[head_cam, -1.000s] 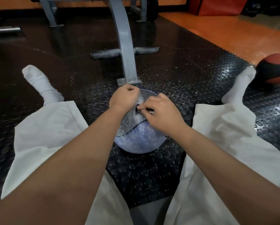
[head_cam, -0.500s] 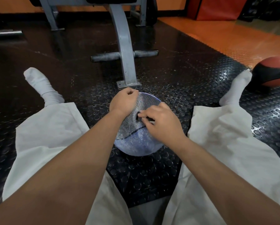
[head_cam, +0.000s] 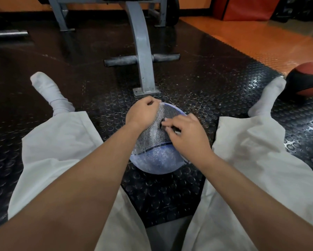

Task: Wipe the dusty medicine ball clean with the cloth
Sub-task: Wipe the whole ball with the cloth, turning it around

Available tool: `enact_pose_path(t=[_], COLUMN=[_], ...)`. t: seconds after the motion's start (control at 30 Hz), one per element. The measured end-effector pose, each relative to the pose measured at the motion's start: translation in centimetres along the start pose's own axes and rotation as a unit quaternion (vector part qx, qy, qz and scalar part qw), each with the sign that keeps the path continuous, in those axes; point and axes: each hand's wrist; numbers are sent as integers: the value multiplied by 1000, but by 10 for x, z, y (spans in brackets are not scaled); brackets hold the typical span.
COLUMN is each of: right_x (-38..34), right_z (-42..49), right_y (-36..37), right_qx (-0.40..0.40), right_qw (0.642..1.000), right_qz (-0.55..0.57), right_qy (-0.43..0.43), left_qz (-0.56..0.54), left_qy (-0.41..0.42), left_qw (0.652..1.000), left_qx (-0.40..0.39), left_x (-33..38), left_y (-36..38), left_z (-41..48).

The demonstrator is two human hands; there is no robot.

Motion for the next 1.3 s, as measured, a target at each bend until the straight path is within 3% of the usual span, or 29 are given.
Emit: enact_pose_path(t=[0.1, 0.33, 0.5, 0.63, 0.7, 0.8, 0.87, 0.93, 1.13, 1.3], right_x=[-2, -5, -23, -27, -23, -6, 1, 1, -19, -8], right_z=[8, 63, 9, -13, 6, 49, 66, 65, 9, 49], right_y=[-9, -19, 1, 1, -6, -15, -19, -17, -6, -19], right_qx=[-22, -74, 20, 47, 37, -28, -49, -57, 15, -74], right_qw=[999, 984, 996, 995, 995, 982, 975, 978, 998, 984], right_qz=[-23, -16, -56, -87, -83, -42, -11, -14, -57, -77], right_qy=[19, 158, 64, -4, 38, 182, 217, 200, 36, 140], left_qz=[5, 13, -14, -2, 3, 7, 13, 23, -10, 11], left_qy=[9, 13, -13, -10, -7, -3, -5, -8, -12, 6], left_qw=[1000, 1000, 1000, 1000, 1000, 1000, 1000, 999, 1000, 999], left_qx=[-13, 4, 8, -2, -7, 0, 14, 28, 14, 33], left_x=[2, 1, 2, 3, 5, 6, 8, 9, 3, 4], left_y=[2, 5, 1, 2, 5, 9, 10, 9, 0, 11], left_z=[-3, -9, -2, -1, -2, -8, -12, -13, -9, -21])
Point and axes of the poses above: each hand's wrist, its own z-axis towards the middle knuckle, its own y-axis out of the palm, x = y × z, and after that the axes turned 9 degrees about -x, right-handed
